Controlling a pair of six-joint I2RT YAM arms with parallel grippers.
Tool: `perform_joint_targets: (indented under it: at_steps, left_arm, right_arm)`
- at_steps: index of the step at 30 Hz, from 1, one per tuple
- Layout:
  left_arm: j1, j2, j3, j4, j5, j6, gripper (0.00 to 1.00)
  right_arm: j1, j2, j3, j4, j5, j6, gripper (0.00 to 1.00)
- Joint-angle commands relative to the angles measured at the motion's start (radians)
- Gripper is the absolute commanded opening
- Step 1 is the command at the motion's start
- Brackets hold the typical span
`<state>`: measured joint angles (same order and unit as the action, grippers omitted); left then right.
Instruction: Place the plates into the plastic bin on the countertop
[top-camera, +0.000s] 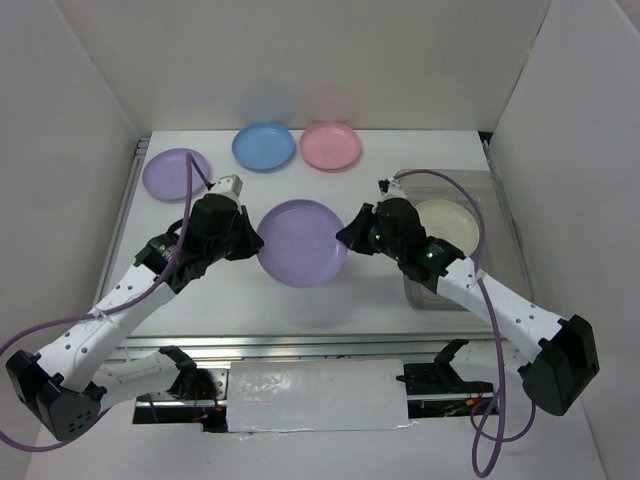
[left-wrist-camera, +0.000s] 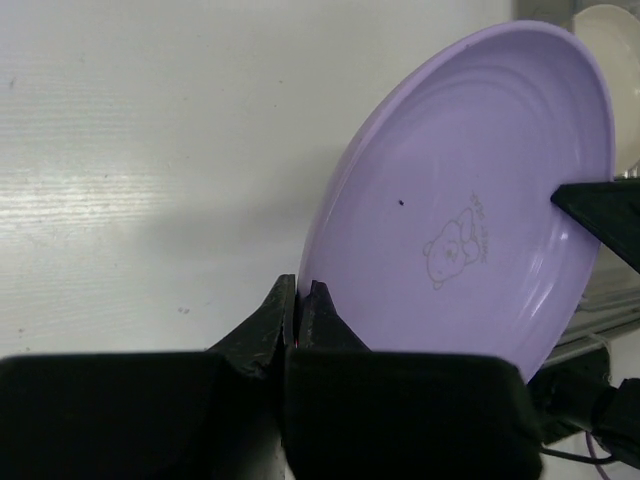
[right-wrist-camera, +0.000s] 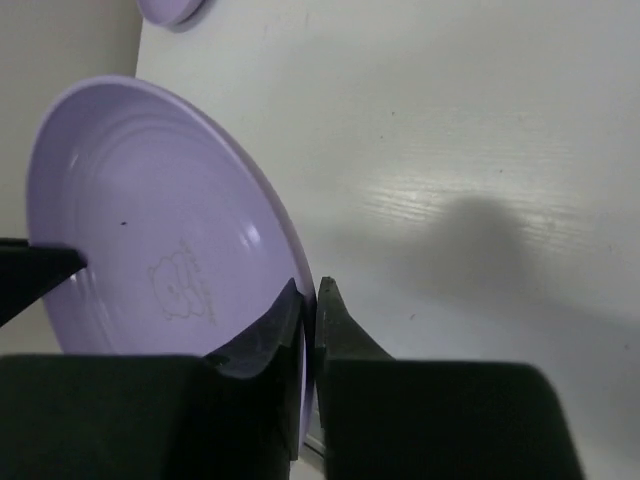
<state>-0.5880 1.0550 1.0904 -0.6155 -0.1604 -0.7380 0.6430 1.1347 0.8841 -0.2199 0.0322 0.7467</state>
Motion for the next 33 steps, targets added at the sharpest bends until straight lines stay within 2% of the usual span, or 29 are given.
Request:
perform_joint_targets:
  at_steps: [1,2,3,4,5,9,10,12,13,16,17,20,27,30,31,32,33]
  left_arm:
    - [-0.004,-0.023,0.029,0.007,-0.004,0.015,0.04]
    - [-0.004,-0.024,0.028,0.005,-0.008,0.017,0.12]
    - [-0.003,-0.029,0.028,0.000,-0.016,0.014,0.41]
    - [-0.001,-0.032,0.031,-0.007,-0.051,0.009,0.62]
    - [0.001,-0.036,0.035,-0.012,-0.071,0.000,0.97]
    - [0.005,-0.072,0.101,-0.139,-0.168,0.000,0.99]
    - [0.007,-0.081,0.126,-0.165,-0.209,0.009,0.99]
    - [0.010,-0.125,0.140,-0.207,-0.247,0.026,0.99]
    - [0.008,-0.142,0.146,-0.239,-0.281,0.052,0.99]
    - [0.023,-0.193,0.137,-0.286,-0.324,0.107,0.99]
    - [0.036,-0.200,0.132,-0.293,-0.333,0.121,0.99]
    - [0.065,-0.216,0.097,-0.287,-0.300,0.169,0.99]
    - [0.123,-0.250,-0.099,-0.149,-0.170,0.275,0.99]
    - [0.139,-0.253,-0.112,-0.128,-0.133,0.282,0.99]
    - [0.143,-0.250,-0.107,-0.128,-0.133,0.288,0.99]
    - [0.148,-0.247,-0.104,-0.128,-0.133,0.292,0.99]
    - [0.152,-0.244,-0.107,-0.128,-0.127,0.292,0.99]
  right_arm:
    - [0.014,-0.006,0.049,0.025,0.115,0.014,0.00]
    - [0.020,-0.010,0.049,0.027,0.129,0.028,0.00]
    - [0.024,-0.013,0.044,0.031,0.136,0.036,0.00]
    - [0.023,-0.022,0.044,0.031,0.152,0.042,0.00]
    - [0.018,-0.024,0.046,0.019,0.161,0.058,0.00]
    - [-0.123,-0.029,0.084,-0.114,0.221,0.106,0.00]
    - [-0.220,-0.033,0.082,-0.142,0.241,0.124,0.00]
    - [-0.337,-0.044,0.046,-0.168,0.241,0.132,0.00]
    - [-0.467,-0.055,0.030,-0.174,0.235,0.141,0.00]
    - [-0.673,-0.070,-0.063,-0.136,0.163,0.146,0.00]
    - [-0.780,-0.067,-0.088,-0.110,0.126,0.151,0.00]
    - [-0.925,-0.018,-0.151,-0.043,0.046,0.131,0.00]
    - [-1.026,0.164,-0.132,0.028,-0.020,0.051,0.00]
    - [-1.028,0.186,-0.129,0.034,-0.028,0.045,0.01]
    - [-1.026,0.188,-0.129,0.036,-0.028,0.046,0.07]
    - [-1.026,0.189,-0.128,0.036,-0.028,0.048,0.23]
    - [-1.023,0.186,-0.126,0.034,-0.026,0.048,0.67]
